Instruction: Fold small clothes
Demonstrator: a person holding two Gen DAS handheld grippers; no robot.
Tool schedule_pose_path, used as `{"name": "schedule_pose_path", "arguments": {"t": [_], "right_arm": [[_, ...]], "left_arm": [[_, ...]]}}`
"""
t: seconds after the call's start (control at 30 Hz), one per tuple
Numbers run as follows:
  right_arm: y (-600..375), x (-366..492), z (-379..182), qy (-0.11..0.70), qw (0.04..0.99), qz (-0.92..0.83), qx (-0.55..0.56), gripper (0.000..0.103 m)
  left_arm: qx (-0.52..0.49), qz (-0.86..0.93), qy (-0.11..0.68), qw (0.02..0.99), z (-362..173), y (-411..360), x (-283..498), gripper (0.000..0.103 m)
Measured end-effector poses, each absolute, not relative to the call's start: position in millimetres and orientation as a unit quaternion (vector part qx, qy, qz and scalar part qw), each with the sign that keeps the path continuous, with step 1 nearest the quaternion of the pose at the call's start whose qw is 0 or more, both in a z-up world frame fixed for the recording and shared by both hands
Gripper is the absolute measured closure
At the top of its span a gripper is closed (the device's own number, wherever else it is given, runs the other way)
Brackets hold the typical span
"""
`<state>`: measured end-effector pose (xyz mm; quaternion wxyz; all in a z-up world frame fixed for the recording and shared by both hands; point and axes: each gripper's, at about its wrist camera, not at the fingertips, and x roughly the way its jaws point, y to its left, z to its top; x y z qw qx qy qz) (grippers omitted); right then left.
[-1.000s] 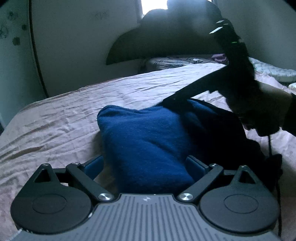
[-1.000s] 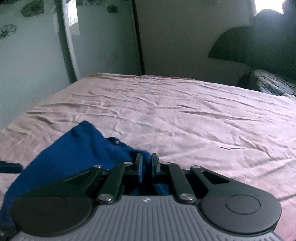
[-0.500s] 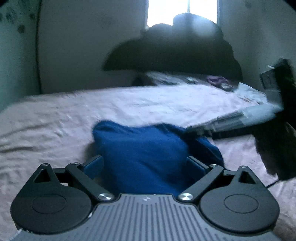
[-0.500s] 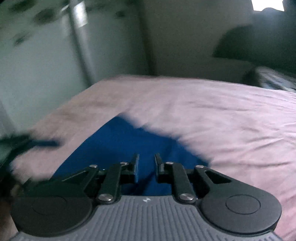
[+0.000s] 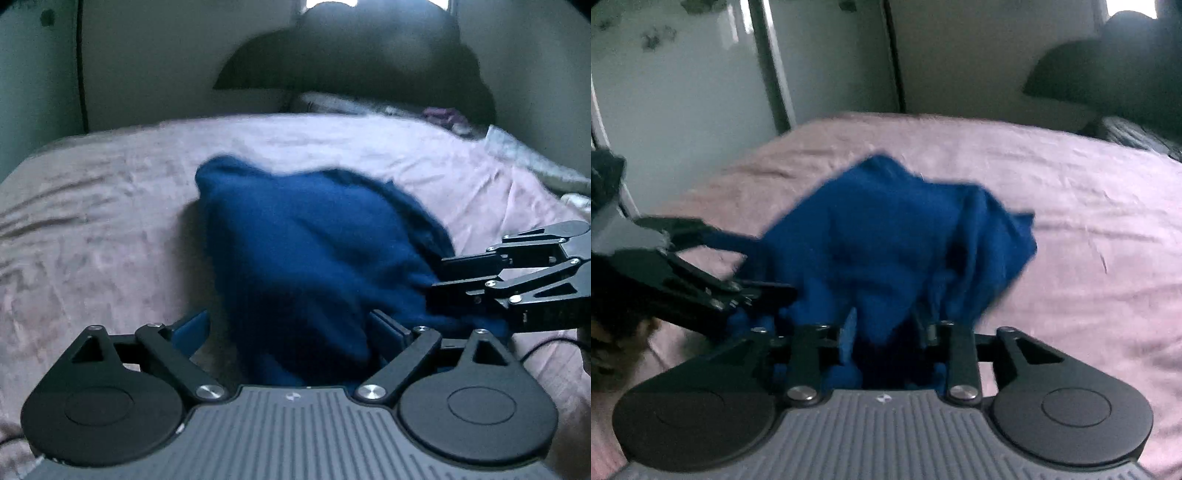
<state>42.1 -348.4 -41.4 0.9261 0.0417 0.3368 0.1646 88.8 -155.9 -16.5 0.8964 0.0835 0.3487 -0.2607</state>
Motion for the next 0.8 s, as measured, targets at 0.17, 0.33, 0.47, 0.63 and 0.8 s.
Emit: {"name": "schedule_pose_path", "arguments": {"t": [0.17, 0.33, 0.47, 0.63, 0.8], "right_arm": [[-343.9, 25.5, -29.4, 0.296, 0.941, 0.147, 0.077, 0.055], [-327.6, 20.2, -42.6, 0.314, 0.938, 0.14, 0.045, 0.04], [-324.8, 15.4, -57.0, 0.306, 0.942, 0.132, 0.034, 0.036], [-314.4, 7.2, -64.8, 0.286, 0.949, 0.131, 0.002, 0.027], [-316.2, 8.5, -66.3, 0.282, 0.949, 0.139, 0.003, 0.022]], "left_arm": [[0.059, -0.254, 0.366, 0.893, -20.8, -150.2, 85.7, 0.006], [0.064, -0.236, 0.368, 0.897, -24.7, -149.8, 82.8, 0.001], [0.073, -0.225, 0.361, 0.902, -27.2, -151.9, 77.5, 0.0], [0.084, -0.216, 0.353, 0.906, -28.8, -154.4, 73.6, 0.0], [0.087, -0.21, 0.345, 0.911, -31.0, -154.4, 71.3, 0.0]]}}
